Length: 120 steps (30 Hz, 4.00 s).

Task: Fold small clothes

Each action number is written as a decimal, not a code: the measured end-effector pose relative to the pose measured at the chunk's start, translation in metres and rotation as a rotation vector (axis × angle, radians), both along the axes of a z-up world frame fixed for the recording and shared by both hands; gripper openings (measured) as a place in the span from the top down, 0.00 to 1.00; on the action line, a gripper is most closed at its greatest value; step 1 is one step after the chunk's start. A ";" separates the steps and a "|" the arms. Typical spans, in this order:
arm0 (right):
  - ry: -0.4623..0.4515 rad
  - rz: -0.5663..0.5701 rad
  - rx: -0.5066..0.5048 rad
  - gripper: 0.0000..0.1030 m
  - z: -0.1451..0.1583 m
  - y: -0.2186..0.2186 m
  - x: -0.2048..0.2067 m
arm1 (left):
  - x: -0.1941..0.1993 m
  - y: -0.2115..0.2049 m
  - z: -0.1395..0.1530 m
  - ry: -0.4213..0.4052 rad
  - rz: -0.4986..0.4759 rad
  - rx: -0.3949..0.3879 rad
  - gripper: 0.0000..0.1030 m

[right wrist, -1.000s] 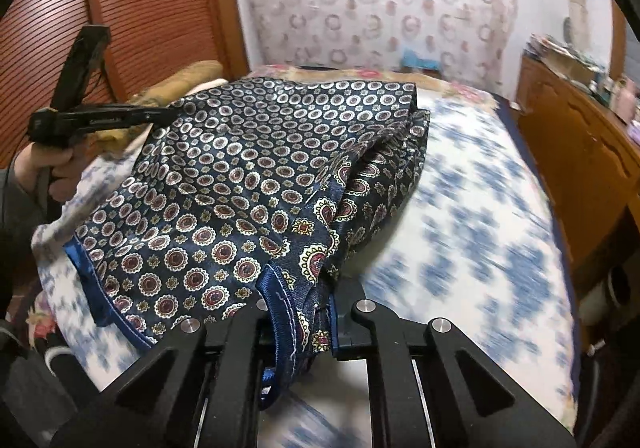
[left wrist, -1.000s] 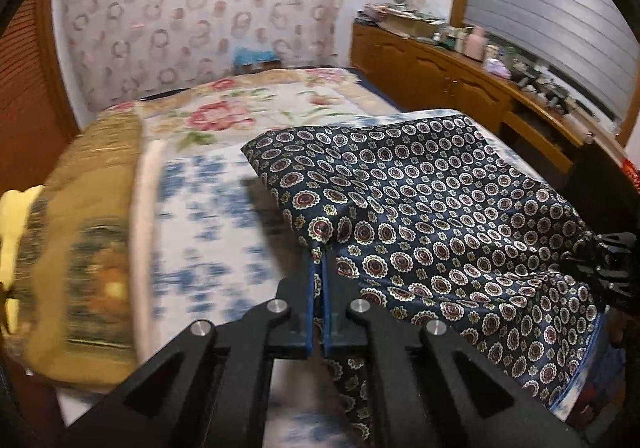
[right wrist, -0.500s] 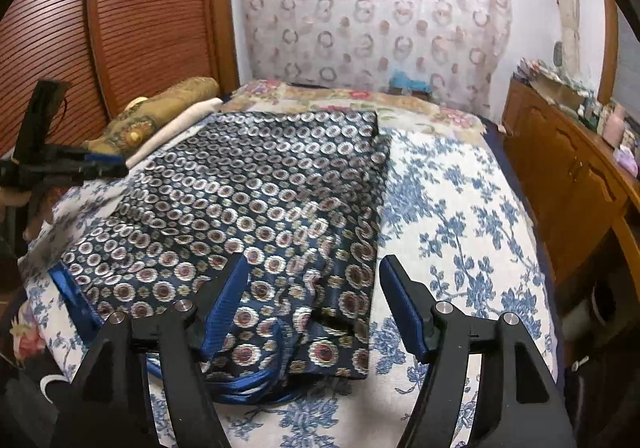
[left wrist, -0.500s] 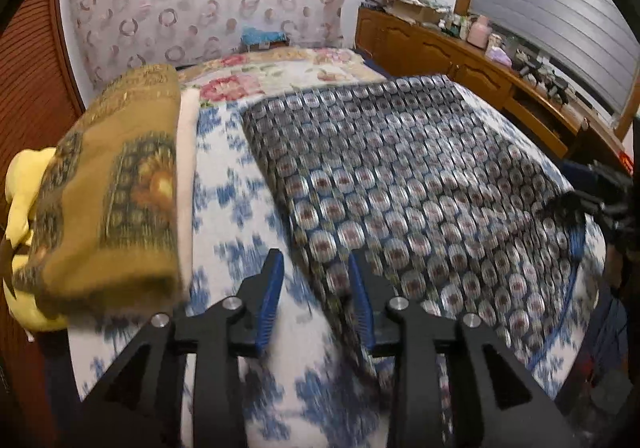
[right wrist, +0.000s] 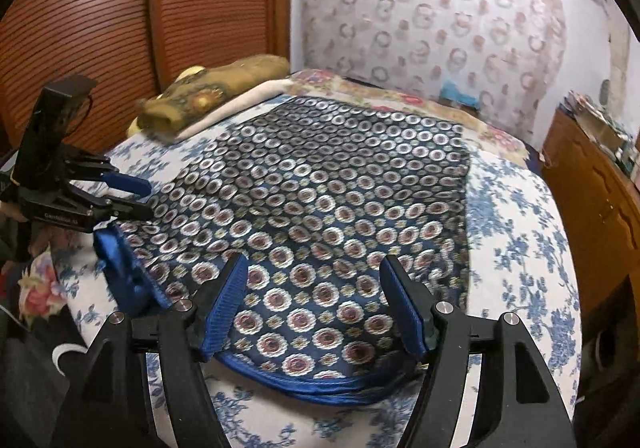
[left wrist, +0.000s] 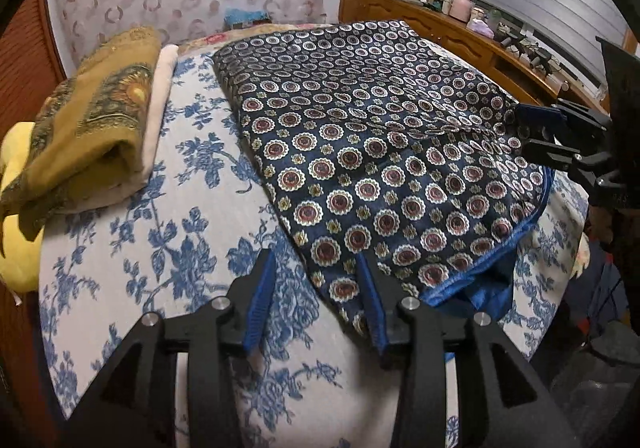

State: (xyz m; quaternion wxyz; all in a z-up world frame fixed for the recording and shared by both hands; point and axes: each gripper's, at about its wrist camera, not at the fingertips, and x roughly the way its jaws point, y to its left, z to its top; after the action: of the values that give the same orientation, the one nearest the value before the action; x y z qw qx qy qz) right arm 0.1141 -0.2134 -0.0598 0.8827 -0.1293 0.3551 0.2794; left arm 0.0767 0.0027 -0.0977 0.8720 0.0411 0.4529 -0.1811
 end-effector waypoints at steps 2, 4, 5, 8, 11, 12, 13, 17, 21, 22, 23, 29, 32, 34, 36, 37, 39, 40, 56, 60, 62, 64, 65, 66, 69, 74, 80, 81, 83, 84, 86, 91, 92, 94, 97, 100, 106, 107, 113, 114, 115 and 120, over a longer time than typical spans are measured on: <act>0.006 0.010 -0.007 0.32 -0.003 0.002 -0.002 | -0.004 0.000 -0.001 0.005 0.001 -0.009 0.61; 0.016 0.019 -0.013 0.32 -0.006 0.004 -0.004 | -0.008 -0.001 -0.001 0.004 0.005 -0.013 0.61; 0.019 0.022 -0.016 0.32 -0.007 0.005 -0.005 | -0.009 -0.001 -0.001 0.003 0.005 -0.013 0.61; 0.028 0.035 -0.027 0.32 -0.011 0.005 -0.009 | -0.015 -0.004 0.000 -0.001 0.003 -0.011 0.61; 0.037 0.039 -0.035 0.32 -0.015 0.004 -0.011 | -0.019 -0.006 0.000 -0.003 -0.004 -0.011 0.61; 0.040 0.041 -0.035 0.32 -0.015 0.004 -0.011 | -0.021 -0.007 0.000 -0.003 -0.007 -0.013 0.61; 0.043 0.044 -0.036 0.32 -0.017 0.003 -0.012 | -0.022 -0.008 0.000 -0.004 -0.009 -0.013 0.61; 0.055 0.053 -0.043 0.32 -0.022 0.003 -0.015 | -0.027 -0.011 0.000 -0.004 -0.026 -0.026 0.61; 0.064 0.070 -0.042 0.31 -0.026 0.002 -0.018 | -0.031 -0.012 0.000 -0.011 -0.030 -0.044 0.61; 0.066 0.073 -0.042 0.31 -0.026 0.002 -0.019 | -0.031 -0.012 0.000 -0.010 -0.034 -0.049 0.61; 0.070 0.076 -0.044 0.31 -0.027 0.002 -0.019 | -0.032 -0.012 0.001 -0.009 -0.039 -0.056 0.62; 0.078 0.112 -0.056 0.27 -0.028 0.004 -0.027 | -0.034 -0.015 0.003 -0.013 -0.059 -0.076 0.94; 0.076 0.141 -0.068 0.26 -0.029 0.009 -0.032 | -0.033 -0.012 0.011 -0.041 -0.055 -0.103 0.98; 0.076 0.154 -0.089 0.25 -0.031 0.012 -0.034 | -0.032 -0.011 0.020 -0.068 -0.046 -0.127 0.98; 0.079 0.161 -0.112 0.25 -0.035 0.015 -0.033 | -0.031 -0.010 0.031 -0.102 -0.036 -0.146 0.98; 0.077 0.160 -0.123 0.25 -0.037 0.016 -0.032 | -0.029 -0.009 0.038 -0.122 -0.030 -0.156 0.98; 0.082 0.155 -0.128 0.25 -0.038 0.015 -0.029 | -0.025 -0.009 0.049 -0.151 -0.023 -0.172 0.98; 0.080 0.154 -0.127 0.25 -0.038 0.015 -0.029 | -0.023 -0.009 0.055 -0.164 -0.019 -0.181 0.98; 0.034 0.074 -0.141 0.48 -0.028 -0.008 0.000 | 0.010 -0.016 0.091 -0.259 0.004 -0.223 0.99; 0.024 0.086 -0.108 0.93 -0.017 -0.014 0.014 | 0.024 -0.013 0.093 -0.254 0.015 -0.225 0.99; 0.005 0.069 -0.069 0.95 -0.008 -0.016 0.023 | 0.030 -0.012 0.094 -0.256 0.026 -0.221 0.99; -0.010 0.048 -0.037 0.96 0.001 -0.016 0.035 | 0.040 -0.009 0.095 -0.253 0.039 -0.221 0.98; -0.021 0.037 -0.023 0.96 0.006 -0.016 0.043 | 0.046 -0.007 0.095 -0.251 0.046 -0.218 0.98; -0.025 0.034 -0.014 0.96 0.010 -0.015 0.049 | 0.050 -0.007 0.095 -0.250 0.050 -0.216 0.98; -0.045 0.027 0.001 0.96 0.021 -0.013 0.072 | 0.067 -0.002 0.093 -0.240 0.062 -0.214 0.98; -0.063 0.049 -0.001 0.97 0.034 -0.005 0.110 | 0.098 0.005 0.091 -0.230 0.088 -0.210 0.98; -0.040 0.075 -0.026 0.97 0.030 0.004 0.150 | 0.140 0.010 0.080 -0.195 0.104 -0.190 0.98; -0.033 0.078 -0.030 0.97 0.027 0.005 0.157 | 0.144 0.010 0.078 -0.187 0.105 -0.190 0.98; -0.016 0.082 -0.037 0.97 0.020 0.009 0.174 | 0.156 0.012 0.074 -0.172 0.106 -0.187 0.96; -0.011 0.084 -0.039 0.97 0.018 0.010 0.179 | 0.162 0.014 0.071 -0.163 0.104 -0.188 0.94; -0.005 0.091 -0.047 0.97 0.012 0.014 0.191 | 0.168 0.016 0.068 -0.152 0.106 -0.185 0.88; 0.010 0.099 -0.054 0.97 0.006 0.021 0.210 | 0.174 0.019 0.063 -0.156 0.115 -0.162 0.64; 0.008 0.101 -0.070 0.97 0.004 0.024 0.213 | 0.174 0.020 0.063 -0.155 0.115 -0.164 0.63; 0.008 0.102 -0.082 0.97 0.001 0.027 0.219 | 0.174 0.022 0.064 -0.165 0.119 -0.159 0.61; 0.015 0.092 -0.078 0.97 -0.004 0.027 0.229 | 0.179 0.022 0.061 -0.158 0.123 -0.151 0.60; 0.020 0.070 -0.063 0.97 -0.003 0.029 0.239 | 0.189 0.020 0.049 -0.120 0.141 -0.128 0.60; 0.012 0.041 -0.059 0.94 0.004 0.029 0.245 | 0.207 0.020 0.026 -0.050 0.182 -0.119 0.60; 0.007 0.019 -0.060 0.82 0.006 0.026 0.246 | 0.209 0.020 0.024 -0.045 0.184 -0.111 0.60; -0.053 -0.102 -0.026 0.35 0.035 -0.007 0.246 | 0.216 0.017 0.012 -0.020 0.206 -0.071 0.60; -0.063 -0.109 -0.017 0.31 0.038 -0.014 0.241 | 0.218 0.016 0.011 -0.014 0.207 -0.065 0.60; -0.065 -0.117 -0.011 0.29 0.040 -0.019 0.238 | 0.219 0.015 0.010 -0.012 0.208 -0.058 0.60; 0.023 -0.162 0.008 0.25 0.024 -0.041 0.231 | 0.228 0.014 0.001 0.006 0.223 -0.031 0.60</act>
State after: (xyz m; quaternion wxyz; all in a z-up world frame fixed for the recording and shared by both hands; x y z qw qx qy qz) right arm 0.3447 -0.2546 -0.0361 0.8988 -0.0936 0.3733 0.2098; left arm 0.3043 0.0166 -0.0965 0.8860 -0.0236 0.4543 -0.0902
